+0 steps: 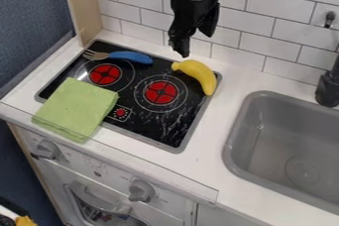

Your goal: The robot arm moved the green rag from the bottom left of the stove to the bottom right.

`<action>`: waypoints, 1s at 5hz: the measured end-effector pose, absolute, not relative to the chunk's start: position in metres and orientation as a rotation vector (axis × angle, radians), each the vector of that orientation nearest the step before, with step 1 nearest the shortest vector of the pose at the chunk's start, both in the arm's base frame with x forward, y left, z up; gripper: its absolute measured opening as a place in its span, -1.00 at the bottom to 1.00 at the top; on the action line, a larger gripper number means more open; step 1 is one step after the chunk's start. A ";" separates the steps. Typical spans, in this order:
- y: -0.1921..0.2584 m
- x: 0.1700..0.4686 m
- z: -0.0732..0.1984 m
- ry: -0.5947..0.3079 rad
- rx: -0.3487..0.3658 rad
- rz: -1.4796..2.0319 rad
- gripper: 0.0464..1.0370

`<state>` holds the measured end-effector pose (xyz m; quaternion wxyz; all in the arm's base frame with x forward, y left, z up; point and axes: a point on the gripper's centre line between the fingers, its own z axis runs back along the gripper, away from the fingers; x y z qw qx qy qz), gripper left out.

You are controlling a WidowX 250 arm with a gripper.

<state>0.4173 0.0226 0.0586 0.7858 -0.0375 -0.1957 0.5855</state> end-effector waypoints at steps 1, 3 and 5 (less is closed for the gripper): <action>0.022 0.413 0.043 -0.384 -0.059 1.264 0.92; 0.077 0.374 0.015 -0.315 -0.027 1.454 0.92; 0.110 0.333 0.019 -0.343 0.019 1.606 0.92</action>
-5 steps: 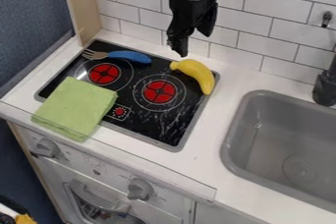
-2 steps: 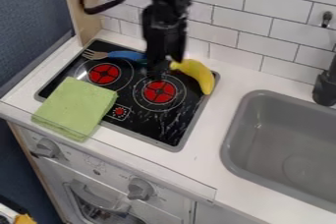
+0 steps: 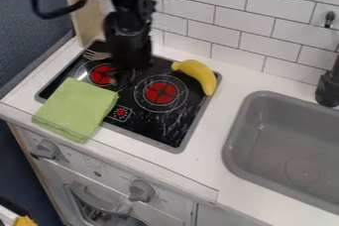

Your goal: The robot arm moved the green rag from the bottom left of the stove to the bottom right.

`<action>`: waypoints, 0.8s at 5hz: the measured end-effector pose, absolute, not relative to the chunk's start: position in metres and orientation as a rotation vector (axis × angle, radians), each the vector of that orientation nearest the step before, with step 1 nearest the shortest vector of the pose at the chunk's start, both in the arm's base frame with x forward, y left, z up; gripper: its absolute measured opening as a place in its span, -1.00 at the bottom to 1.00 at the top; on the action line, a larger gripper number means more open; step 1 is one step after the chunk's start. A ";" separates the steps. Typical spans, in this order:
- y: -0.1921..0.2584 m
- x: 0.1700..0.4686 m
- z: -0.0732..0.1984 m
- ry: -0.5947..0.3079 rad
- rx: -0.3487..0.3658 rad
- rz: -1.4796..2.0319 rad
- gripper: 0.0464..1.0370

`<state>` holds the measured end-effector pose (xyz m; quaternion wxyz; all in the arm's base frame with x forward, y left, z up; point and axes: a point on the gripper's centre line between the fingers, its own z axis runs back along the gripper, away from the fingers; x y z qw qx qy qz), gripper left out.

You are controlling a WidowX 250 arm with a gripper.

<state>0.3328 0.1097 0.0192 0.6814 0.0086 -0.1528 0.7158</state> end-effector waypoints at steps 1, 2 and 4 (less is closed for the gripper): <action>0.118 0.309 0.025 -0.363 0.108 1.654 0.92; 0.126 0.292 0.018 -0.319 0.136 1.717 0.92; 0.143 0.284 -0.001 -0.254 0.163 1.785 0.92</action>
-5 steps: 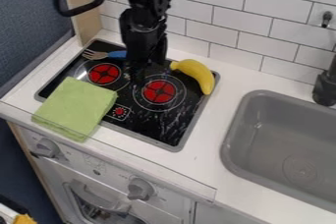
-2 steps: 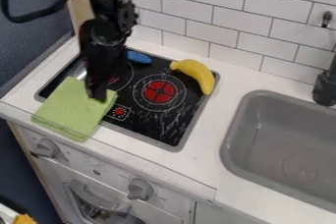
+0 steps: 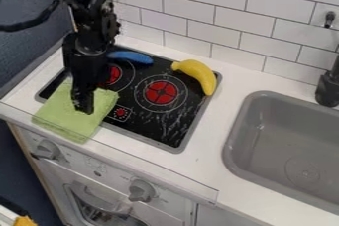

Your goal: The robot arm moved the green rag from the bottom left of the stove to the bottom right.

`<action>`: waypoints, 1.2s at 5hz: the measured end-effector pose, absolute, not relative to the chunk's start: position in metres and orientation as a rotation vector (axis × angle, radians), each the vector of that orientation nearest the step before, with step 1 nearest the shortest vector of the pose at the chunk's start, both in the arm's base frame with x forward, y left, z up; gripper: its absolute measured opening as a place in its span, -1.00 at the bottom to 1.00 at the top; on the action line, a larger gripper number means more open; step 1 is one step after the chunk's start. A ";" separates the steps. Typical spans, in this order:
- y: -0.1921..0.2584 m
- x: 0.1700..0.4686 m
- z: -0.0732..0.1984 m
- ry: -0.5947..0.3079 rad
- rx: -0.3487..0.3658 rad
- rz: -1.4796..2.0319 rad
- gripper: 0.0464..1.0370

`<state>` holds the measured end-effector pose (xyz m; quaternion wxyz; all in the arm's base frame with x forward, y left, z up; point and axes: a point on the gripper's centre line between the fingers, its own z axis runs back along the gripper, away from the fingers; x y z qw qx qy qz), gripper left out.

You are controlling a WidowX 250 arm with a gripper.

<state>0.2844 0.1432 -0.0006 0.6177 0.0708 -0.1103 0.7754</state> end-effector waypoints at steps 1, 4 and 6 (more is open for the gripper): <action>0.149 0.278 -0.005 -0.232 0.178 1.822 0.92; 0.157 0.281 -0.028 -0.144 0.178 1.841 0.92; 0.165 0.295 -0.030 -0.130 0.177 1.834 0.92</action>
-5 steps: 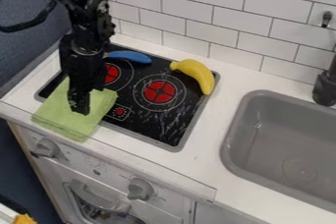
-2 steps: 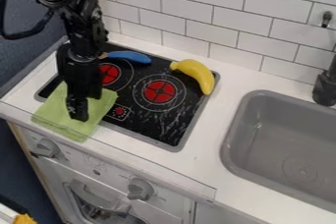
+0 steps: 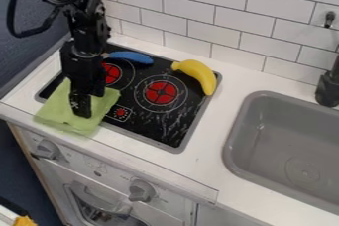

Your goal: The robot arm moved the green rag from the bottom left of the stove to the bottom right.

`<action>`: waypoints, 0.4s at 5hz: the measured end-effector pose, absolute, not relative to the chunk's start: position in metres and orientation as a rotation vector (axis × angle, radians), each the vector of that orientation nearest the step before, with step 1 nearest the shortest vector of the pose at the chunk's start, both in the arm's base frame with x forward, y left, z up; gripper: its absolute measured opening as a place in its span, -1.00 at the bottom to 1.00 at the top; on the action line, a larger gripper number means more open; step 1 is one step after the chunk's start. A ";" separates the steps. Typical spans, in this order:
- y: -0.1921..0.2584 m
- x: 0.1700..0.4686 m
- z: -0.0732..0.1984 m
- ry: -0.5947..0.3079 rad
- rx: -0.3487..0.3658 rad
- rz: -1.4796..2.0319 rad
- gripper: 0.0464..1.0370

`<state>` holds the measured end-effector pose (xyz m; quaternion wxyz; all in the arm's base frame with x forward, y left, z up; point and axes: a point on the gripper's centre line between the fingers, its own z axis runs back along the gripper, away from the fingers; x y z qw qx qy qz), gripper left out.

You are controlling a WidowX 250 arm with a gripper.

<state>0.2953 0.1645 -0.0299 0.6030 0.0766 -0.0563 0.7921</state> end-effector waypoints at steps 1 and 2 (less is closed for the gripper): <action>0.168 0.304 -0.031 -0.123 0.179 1.834 0.92; 0.171 0.314 -0.031 -0.125 0.166 1.835 0.92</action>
